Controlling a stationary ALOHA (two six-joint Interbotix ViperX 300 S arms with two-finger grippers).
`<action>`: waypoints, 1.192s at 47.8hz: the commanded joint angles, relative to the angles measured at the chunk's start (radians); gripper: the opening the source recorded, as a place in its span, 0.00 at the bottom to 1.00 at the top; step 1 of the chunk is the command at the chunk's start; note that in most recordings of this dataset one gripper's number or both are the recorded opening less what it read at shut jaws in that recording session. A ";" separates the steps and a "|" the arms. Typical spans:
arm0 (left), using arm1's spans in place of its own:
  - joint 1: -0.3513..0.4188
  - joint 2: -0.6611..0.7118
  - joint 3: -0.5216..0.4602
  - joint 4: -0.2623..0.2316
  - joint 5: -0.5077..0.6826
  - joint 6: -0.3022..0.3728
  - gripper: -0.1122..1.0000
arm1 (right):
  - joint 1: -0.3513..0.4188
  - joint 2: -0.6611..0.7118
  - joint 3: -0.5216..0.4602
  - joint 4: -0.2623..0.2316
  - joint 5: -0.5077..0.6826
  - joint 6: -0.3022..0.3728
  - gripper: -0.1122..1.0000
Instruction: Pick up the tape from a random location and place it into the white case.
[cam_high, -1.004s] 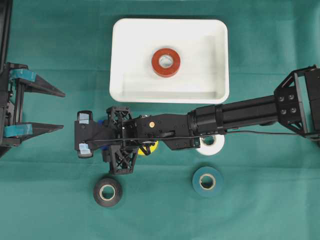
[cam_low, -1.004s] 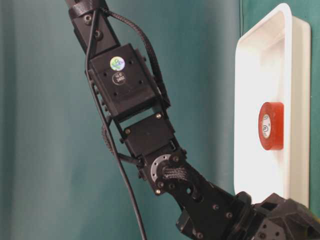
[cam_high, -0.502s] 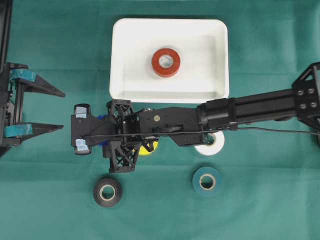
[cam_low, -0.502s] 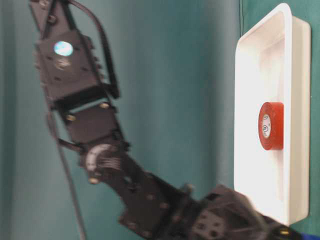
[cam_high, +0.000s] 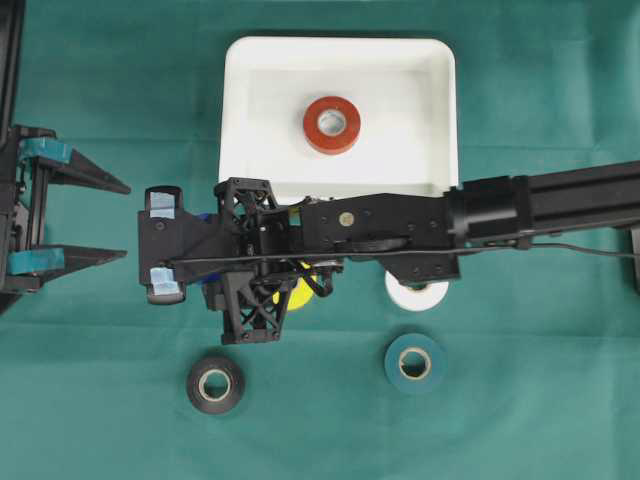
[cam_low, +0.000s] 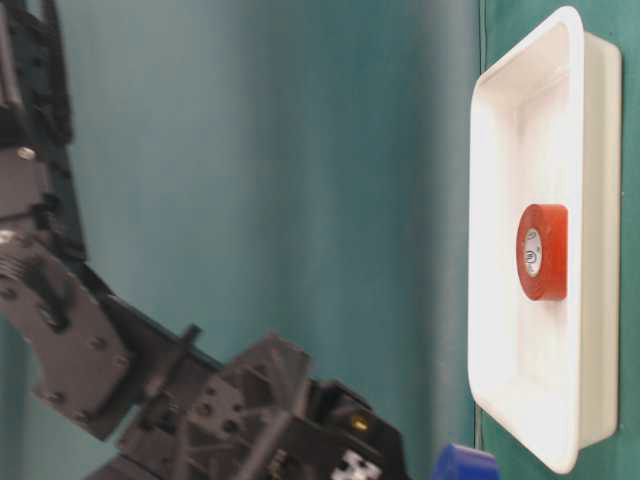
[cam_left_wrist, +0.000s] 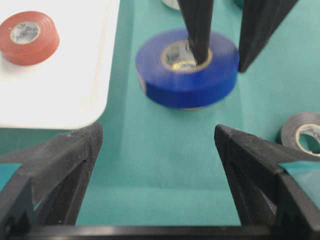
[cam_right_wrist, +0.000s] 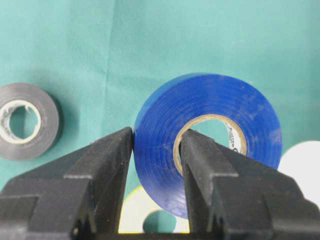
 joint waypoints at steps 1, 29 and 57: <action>0.003 0.009 -0.012 -0.002 -0.005 -0.002 0.97 | 0.008 -0.066 -0.018 -0.006 0.021 0.002 0.40; 0.005 0.008 -0.012 -0.002 -0.005 -0.002 0.97 | 0.009 -0.118 -0.083 -0.041 0.098 0.002 0.40; 0.006 0.009 -0.012 -0.002 -0.005 -0.002 0.97 | 0.014 -0.118 -0.140 -0.071 0.150 0.002 0.40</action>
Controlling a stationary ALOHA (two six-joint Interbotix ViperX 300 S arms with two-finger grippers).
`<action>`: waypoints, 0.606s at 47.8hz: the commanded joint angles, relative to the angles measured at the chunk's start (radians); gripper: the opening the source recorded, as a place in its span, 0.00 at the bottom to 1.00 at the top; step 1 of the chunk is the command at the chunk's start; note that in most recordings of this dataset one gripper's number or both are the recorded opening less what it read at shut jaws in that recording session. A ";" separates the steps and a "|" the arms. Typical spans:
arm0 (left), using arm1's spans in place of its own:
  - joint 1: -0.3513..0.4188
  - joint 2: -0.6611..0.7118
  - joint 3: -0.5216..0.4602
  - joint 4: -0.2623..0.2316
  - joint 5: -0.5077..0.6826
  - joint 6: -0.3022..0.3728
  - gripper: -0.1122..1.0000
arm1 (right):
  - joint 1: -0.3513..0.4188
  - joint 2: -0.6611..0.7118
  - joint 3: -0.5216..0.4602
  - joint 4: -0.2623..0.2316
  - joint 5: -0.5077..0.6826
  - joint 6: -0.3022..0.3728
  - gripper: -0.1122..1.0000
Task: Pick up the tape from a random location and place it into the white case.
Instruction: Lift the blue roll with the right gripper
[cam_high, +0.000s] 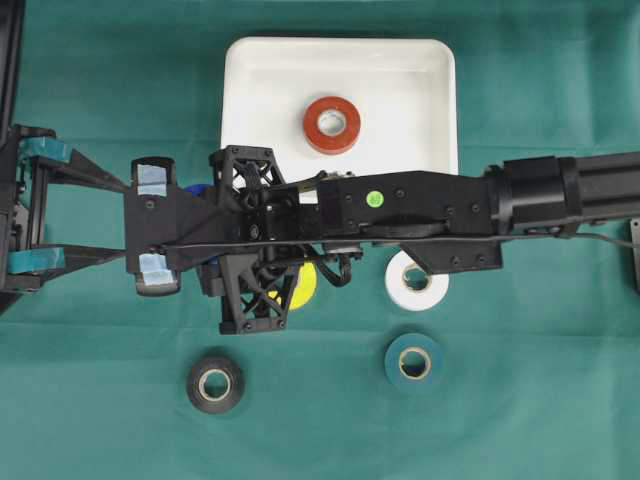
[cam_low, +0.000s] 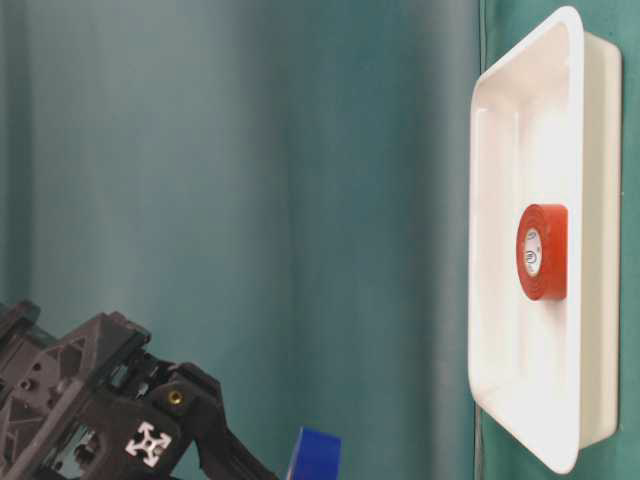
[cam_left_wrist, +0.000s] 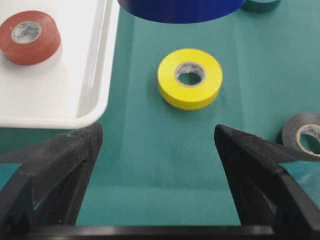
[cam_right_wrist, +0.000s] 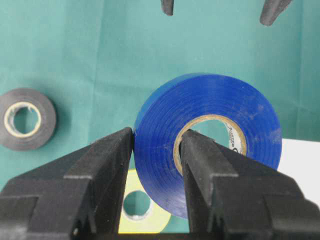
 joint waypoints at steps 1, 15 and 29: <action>0.003 0.009 -0.012 -0.002 -0.003 -0.002 0.97 | 0.003 -0.054 -0.031 -0.003 -0.003 0.002 0.40; 0.003 0.009 -0.011 -0.002 -0.005 -0.002 0.97 | 0.003 -0.054 -0.031 -0.003 -0.005 0.002 0.40; 0.003 0.009 -0.011 -0.002 -0.005 -0.002 0.97 | 0.003 -0.054 -0.031 -0.009 -0.003 0.002 0.40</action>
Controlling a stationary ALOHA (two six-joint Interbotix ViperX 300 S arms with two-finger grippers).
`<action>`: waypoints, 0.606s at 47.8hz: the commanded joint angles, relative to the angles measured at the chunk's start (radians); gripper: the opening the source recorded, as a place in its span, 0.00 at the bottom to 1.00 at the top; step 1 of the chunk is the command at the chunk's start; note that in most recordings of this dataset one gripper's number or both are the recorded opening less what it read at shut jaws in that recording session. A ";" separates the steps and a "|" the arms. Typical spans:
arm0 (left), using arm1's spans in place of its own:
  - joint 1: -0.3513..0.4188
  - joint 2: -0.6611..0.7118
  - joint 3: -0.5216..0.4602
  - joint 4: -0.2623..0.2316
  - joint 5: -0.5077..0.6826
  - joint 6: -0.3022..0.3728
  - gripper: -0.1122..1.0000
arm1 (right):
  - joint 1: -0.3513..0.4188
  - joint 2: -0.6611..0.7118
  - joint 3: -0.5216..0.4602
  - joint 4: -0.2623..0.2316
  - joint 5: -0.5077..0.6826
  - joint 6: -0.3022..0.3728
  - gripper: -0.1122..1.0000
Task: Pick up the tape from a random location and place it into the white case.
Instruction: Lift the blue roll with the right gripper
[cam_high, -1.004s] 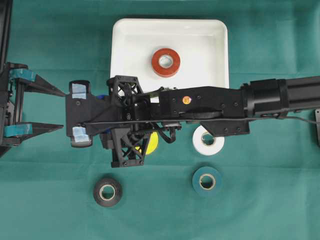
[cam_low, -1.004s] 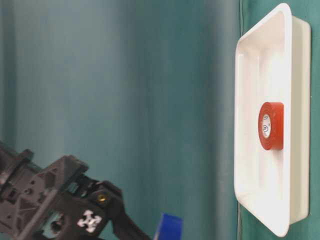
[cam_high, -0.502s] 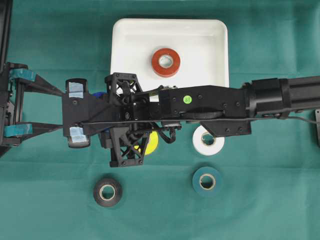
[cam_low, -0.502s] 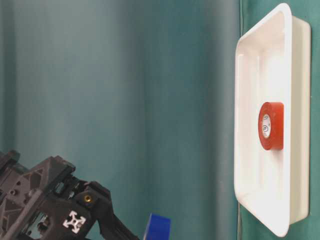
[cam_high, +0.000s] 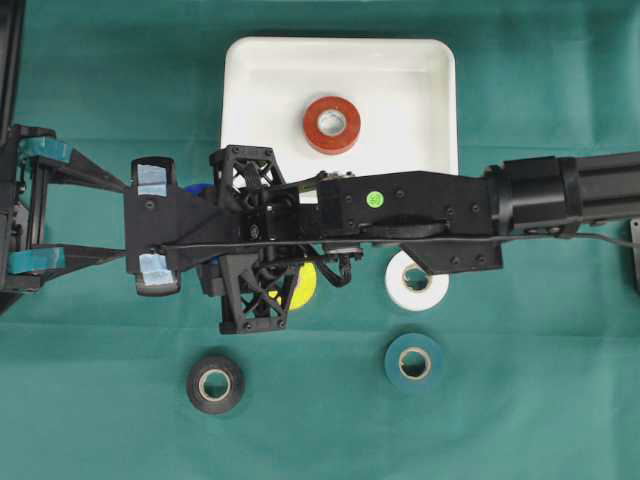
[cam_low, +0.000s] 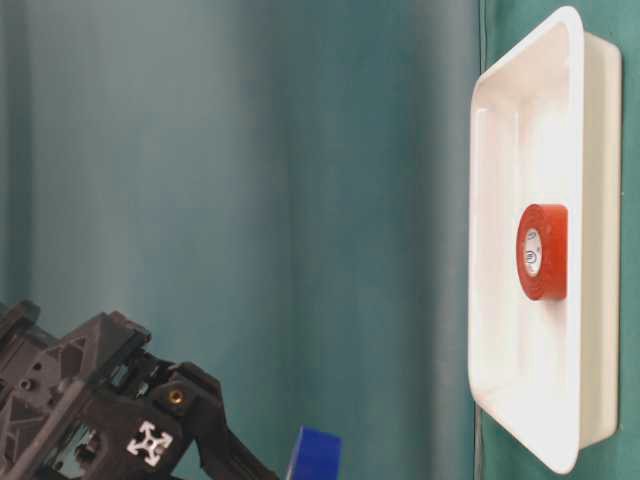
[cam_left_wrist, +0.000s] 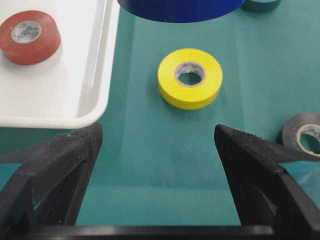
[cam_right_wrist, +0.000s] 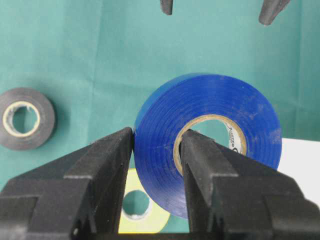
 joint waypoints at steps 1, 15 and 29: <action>0.002 0.009 -0.008 -0.002 -0.005 -0.002 0.97 | 0.005 -0.054 -0.031 -0.006 -0.003 0.002 0.40; 0.003 0.009 -0.005 -0.002 -0.005 -0.003 0.97 | 0.005 -0.054 -0.032 -0.005 0.014 0.000 0.40; 0.003 0.008 -0.003 -0.002 -0.005 -0.006 0.97 | 0.006 -0.077 0.000 -0.006 0.052 0.000 0.40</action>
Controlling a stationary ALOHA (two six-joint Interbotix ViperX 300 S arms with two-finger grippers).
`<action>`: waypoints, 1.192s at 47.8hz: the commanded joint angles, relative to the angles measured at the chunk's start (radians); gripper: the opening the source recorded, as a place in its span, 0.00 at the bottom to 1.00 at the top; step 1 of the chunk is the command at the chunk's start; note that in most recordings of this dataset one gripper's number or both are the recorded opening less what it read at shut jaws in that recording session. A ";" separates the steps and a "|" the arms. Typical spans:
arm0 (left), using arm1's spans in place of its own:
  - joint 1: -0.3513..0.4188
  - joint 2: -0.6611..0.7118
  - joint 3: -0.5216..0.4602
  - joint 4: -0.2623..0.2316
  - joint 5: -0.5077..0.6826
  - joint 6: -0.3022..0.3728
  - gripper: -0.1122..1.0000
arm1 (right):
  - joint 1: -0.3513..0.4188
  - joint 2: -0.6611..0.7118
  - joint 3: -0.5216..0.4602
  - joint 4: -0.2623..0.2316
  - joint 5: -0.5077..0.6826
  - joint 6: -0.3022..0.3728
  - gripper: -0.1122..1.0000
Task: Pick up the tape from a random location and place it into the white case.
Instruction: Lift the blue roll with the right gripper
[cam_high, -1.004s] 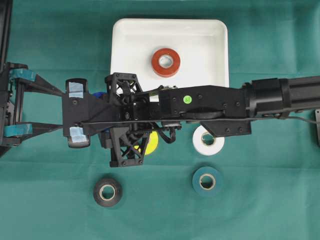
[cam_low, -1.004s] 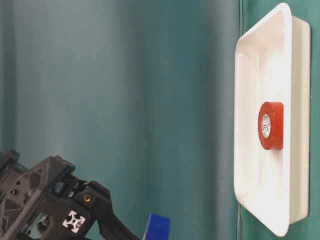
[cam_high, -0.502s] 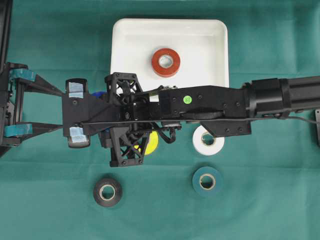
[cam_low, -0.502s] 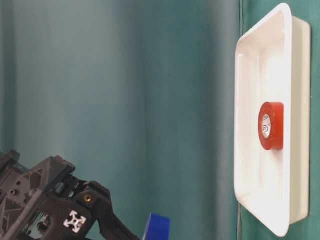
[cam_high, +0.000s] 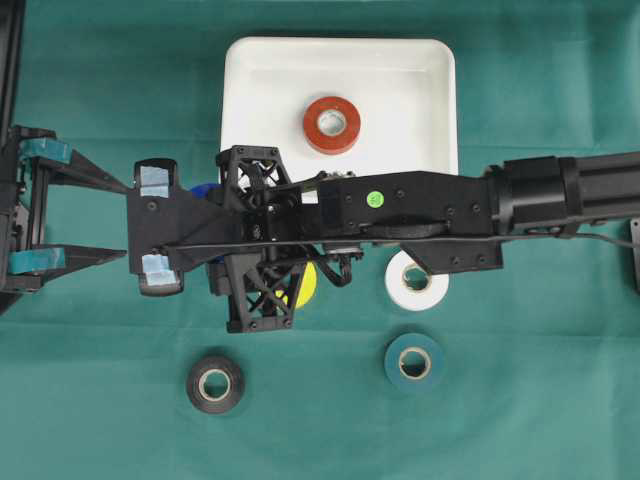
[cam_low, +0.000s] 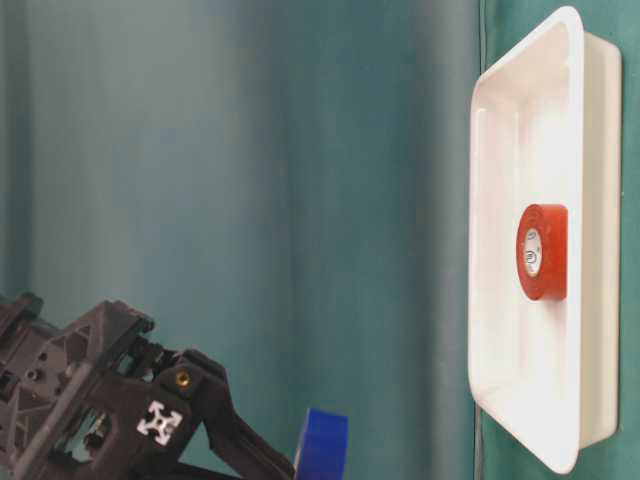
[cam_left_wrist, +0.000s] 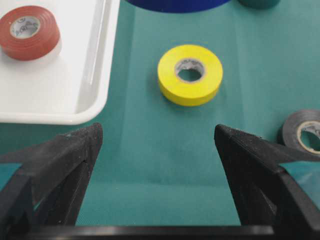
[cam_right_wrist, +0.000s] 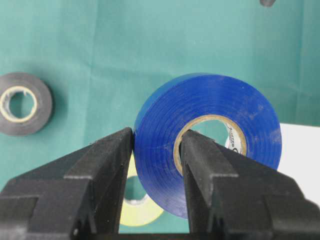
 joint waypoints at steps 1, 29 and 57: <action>0.003 0.009 -0.011 -0.002 -0.005 -0.002 0.97 | 0.008 -0.074 0.005 -0.003 0.000 0.002 0.40; 0.002 0.008 -0.011 -0.002 0.002 0.000 0.97 | 0.011 -0.330 0.414 -0.003 -0.137 0.048 0.40; 0.002 0.006 -0.011 -0.002 -0.002 0.000 0.97 | 0.011 -0.572 0.735 -0.002 -0.181 0.110 0.40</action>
